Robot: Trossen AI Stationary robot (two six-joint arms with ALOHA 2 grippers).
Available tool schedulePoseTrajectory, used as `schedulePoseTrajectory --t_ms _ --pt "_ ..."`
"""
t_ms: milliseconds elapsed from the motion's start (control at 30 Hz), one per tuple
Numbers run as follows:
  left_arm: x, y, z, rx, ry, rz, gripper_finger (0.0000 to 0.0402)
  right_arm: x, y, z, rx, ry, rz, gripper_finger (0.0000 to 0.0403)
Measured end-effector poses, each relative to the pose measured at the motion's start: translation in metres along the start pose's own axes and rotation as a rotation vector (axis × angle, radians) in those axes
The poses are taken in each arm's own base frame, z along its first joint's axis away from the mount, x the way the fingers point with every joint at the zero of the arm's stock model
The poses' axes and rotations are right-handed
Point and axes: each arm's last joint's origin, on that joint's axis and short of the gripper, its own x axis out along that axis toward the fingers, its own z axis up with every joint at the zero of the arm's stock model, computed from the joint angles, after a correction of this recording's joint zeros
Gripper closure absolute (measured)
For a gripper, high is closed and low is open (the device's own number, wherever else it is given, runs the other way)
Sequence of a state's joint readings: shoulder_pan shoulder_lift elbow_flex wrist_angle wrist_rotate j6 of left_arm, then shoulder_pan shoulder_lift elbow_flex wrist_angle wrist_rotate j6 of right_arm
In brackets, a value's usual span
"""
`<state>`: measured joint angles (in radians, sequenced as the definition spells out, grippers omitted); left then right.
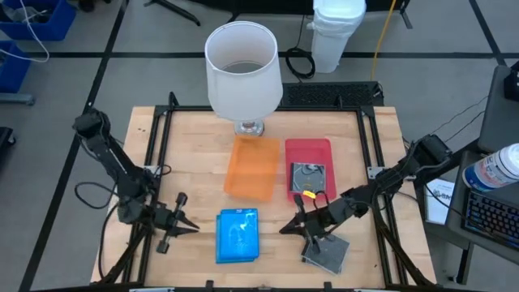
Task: Pick & place jewel cases by type
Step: Put the blue CD case into the orange bin
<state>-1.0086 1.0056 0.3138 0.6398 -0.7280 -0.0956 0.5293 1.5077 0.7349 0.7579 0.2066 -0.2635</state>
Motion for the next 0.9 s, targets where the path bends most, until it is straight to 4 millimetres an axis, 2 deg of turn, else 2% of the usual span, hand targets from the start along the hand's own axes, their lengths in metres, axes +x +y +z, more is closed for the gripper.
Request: schedulePoseTrajectory --t_ms 133,200,300,500,633,767,900 --pt "0.01 0.001 -0.01 -0.026 0.046 -0.001 0.0367 0.018 0.021 0.012 -0.012 -0.026 0.046 0.0403" --pt "0.014 -0.003 -0.015 -0.029 0.071 -0.07 0.0366 0.027 0.035 0.015 -0.054 -0.018 0.056 0.0403" --pt "0.016 -0.012 -0.028 0.028 0.131 -0.143 0.0366 0.04 0.048 0.018 -0.072 0.037 -0.025 0.0403" --pt "0.019 -0.019 -0.046 0.082 0.176 -0.111 0.0366 0.058 0.068 0.012 0.003 0.106 -0.051 0.0403" --pt "0.019 -0.025 -0.057 0.104 0.219 -0.143 0.0366 0.069 0.068 0.011 0.089 0.108 -0.066 0.0403" --pt "0.02 -0.038 -0.066 0.224 0.252 -0.229 0.0366 0.08 0.058 0.018 0.145 0.081 -0.103 0.0403" --pt "0.026 -0.047 -0.068 0.293 0.259 -0.238 0.0366 0.085 0.046 0.012 0.159 0.103 -0.162 0.0403"
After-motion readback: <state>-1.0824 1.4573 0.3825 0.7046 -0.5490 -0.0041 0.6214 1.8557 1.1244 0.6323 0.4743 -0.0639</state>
